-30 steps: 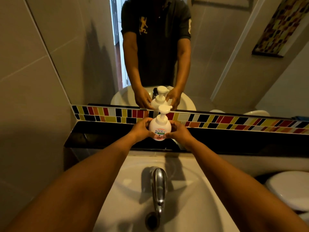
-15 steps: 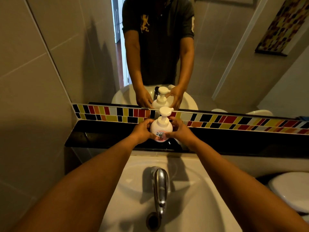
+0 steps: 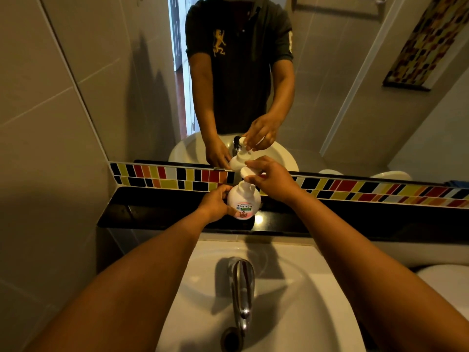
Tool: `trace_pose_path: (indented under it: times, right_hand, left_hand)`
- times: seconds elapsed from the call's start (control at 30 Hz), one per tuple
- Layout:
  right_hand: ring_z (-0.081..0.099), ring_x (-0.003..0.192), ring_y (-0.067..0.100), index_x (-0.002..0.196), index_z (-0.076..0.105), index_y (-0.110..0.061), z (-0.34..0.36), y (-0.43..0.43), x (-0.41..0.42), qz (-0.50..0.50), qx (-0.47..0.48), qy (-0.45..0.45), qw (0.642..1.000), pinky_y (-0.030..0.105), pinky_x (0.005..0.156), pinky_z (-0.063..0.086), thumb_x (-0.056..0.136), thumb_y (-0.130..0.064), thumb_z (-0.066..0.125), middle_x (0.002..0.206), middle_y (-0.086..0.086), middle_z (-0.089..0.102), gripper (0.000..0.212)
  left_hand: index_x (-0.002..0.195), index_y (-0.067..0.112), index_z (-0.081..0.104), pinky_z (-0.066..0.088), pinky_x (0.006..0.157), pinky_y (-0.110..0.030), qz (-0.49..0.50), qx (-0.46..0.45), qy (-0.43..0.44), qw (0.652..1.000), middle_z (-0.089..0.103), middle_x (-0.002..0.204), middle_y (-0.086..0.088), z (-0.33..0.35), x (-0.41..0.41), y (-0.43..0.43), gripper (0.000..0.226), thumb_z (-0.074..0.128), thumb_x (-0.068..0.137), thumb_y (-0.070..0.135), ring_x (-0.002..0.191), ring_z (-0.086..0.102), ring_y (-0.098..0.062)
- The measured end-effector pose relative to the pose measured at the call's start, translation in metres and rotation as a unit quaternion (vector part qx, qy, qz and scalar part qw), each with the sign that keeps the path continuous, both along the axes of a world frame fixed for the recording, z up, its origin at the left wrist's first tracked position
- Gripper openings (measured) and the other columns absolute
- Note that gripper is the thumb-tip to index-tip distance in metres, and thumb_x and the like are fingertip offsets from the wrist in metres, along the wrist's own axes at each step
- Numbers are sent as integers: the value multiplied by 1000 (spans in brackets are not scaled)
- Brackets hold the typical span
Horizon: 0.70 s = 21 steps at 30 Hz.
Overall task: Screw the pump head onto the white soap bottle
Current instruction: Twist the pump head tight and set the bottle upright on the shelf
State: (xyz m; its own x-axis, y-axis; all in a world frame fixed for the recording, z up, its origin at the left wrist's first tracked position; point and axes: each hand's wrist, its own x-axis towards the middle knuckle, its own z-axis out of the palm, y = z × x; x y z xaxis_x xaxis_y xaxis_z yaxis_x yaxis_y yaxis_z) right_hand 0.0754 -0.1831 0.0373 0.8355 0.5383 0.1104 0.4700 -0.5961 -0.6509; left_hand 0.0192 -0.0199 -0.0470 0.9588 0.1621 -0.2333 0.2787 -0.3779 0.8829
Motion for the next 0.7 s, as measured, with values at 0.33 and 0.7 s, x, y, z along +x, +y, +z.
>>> trace_pose_path:
  times: [0.33,0.7]
  right_hand:
    - [61,97,21,114,59,-14,-7,11,-4,-104,-16,-26,994,33,79,53,80,-43,74,111,8,64,47]
    - [61,112,24,136,46,-19,-18,6,-11,-48,48,31,997,40,91,55,83,-40,73,129,9,62,62]
  left_hand:
    - [132,17,52,51,102,-49,11,26,0,1000,62,135,-8,-2,1,-1,75,87,67,10,124,58,-30]
    - [127,19,54,51,102,-48,12,41,-8,999,63,131,-8,-3,2,-1,69,87,66,10,122,59,-29]
